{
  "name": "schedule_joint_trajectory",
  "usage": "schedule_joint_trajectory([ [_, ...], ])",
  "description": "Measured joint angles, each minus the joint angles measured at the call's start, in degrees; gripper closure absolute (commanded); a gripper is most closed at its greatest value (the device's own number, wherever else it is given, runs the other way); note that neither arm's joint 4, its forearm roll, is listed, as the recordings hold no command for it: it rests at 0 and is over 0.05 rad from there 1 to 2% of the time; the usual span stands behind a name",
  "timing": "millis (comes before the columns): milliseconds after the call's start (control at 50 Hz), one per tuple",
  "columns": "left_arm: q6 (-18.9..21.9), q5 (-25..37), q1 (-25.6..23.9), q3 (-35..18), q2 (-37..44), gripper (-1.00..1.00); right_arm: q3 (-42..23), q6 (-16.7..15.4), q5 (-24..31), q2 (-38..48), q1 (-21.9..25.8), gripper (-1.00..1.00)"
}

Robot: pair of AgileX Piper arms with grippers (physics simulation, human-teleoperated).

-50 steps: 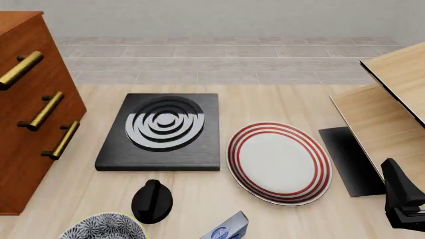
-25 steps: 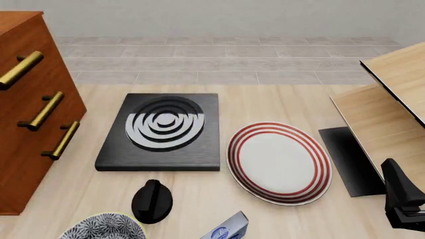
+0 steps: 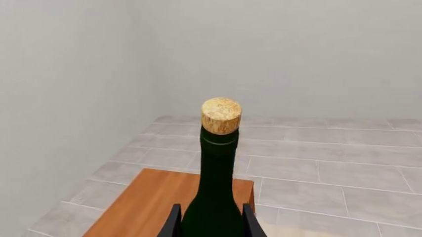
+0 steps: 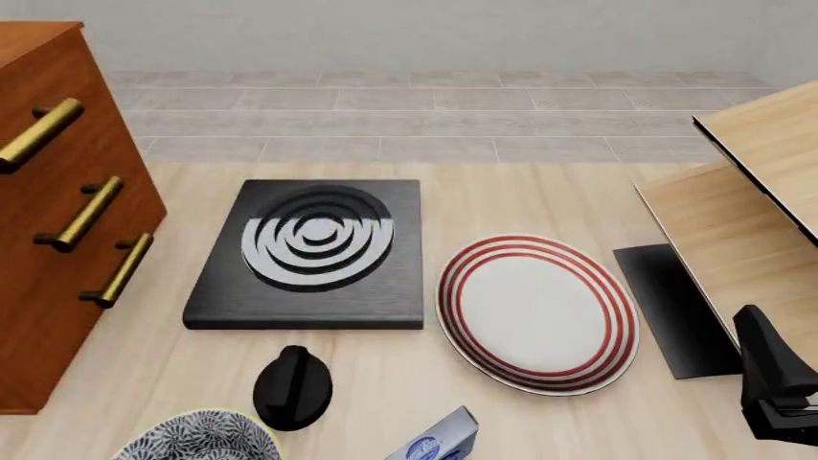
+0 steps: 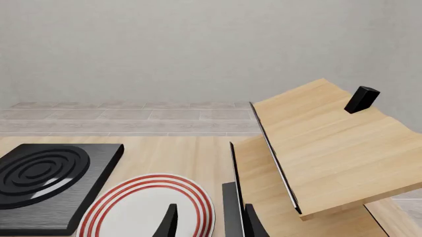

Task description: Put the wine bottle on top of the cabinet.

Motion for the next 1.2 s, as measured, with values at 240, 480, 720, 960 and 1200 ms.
schedule_joint_trajectory([
  [240, 0.4, -1.5, 1.9, -1.4, 3.2, 1.0, 0.0, 0.0, 0.0, 0.0, 0.0, -1.0],
  [480, 1.1, -3.0, 4.1, -3.0, 7.1, 1.0, -0.4, 0.0, 0.9, -0.5, 0.1, -1.0],
  [720, 1.2, -5.7, 6.3, -2.8, 10.5, 1.0, -0.5, 0.0, 1.1, -0.6, 0.1, -1.0],
  [960, 1.1, -8.9, 8.0, -3.4, 13.0, 1.0, -0.5, 0.0, 1.2, -0.7, 0.1, -1.0],
  [1200, 1.4, -10.4, 8.4, -3.6, 13.9, 1.0, -0.5, 0.0, 1.2, -0.7, 0.1, -1.0],
])
